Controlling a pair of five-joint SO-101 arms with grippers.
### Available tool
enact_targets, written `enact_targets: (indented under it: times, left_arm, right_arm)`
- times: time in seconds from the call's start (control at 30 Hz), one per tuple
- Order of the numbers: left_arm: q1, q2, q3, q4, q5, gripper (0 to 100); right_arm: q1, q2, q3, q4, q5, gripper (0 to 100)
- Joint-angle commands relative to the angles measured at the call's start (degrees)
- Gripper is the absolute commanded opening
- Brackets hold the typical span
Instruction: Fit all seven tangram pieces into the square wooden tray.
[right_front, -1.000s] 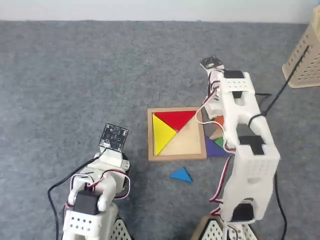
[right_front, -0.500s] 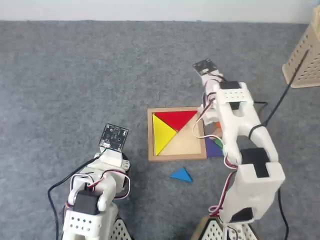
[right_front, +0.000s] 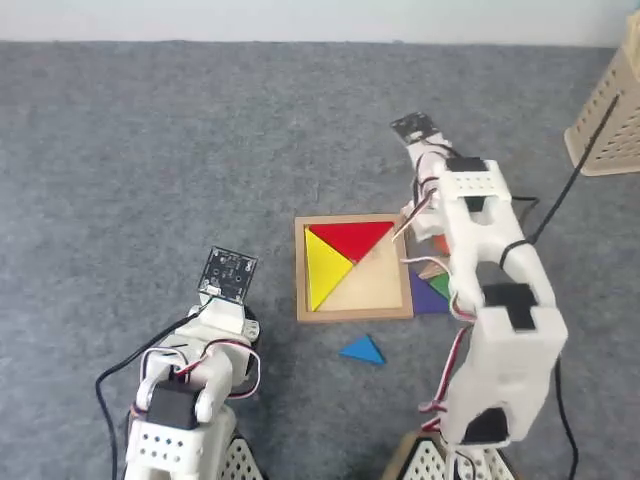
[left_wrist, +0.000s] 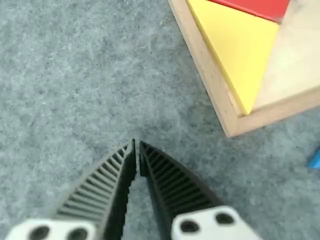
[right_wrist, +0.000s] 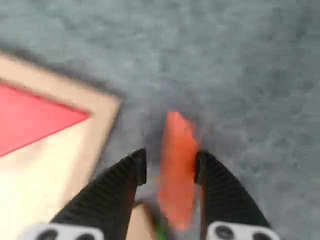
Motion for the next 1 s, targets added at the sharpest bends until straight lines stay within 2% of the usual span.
enact_targets:
  times: [0.0,0.23,0.37,0.43,0.57,0.67,0.97]
  left_arm:
    - [-0.2,-1.1,-1.0,0.4,0.4,1]
    - [-0.2,-1.1,-1.0,0.4,0.4,1]
    - [-0.2,-1.1,-1.0,0.4,0.4,1]
    - [-0.2,-1.1,-1.0,0.4,0.4,1]
    - [-0.2,-1.1,-1.0,0.4,0.4,1]
    - [-0.2,-1.1,-1.0,0.4,0.4,1]
    - [-0.2,-1.1,-1.0,0.4,0.4,1]
  right_arm:
    - [2.0,1.2,-3.3,2.1,1.2,16.6]
    - [2.4,2.4,-4.6,2.0,1.3,16.3]
    - [4.3,2.3,-9.4,4.3,4.2,9.5]
    - [5.8,2.8,-14.2,8.7,7.3,12.1]
    - [7.8,3.7,-21.9,18.1,13.5,24.7]
    - [7.7,5.1,-23.8,20.0,15.9,32.1]
    - [7.3,4.3,-22.8,21.5,15.0,29.9]
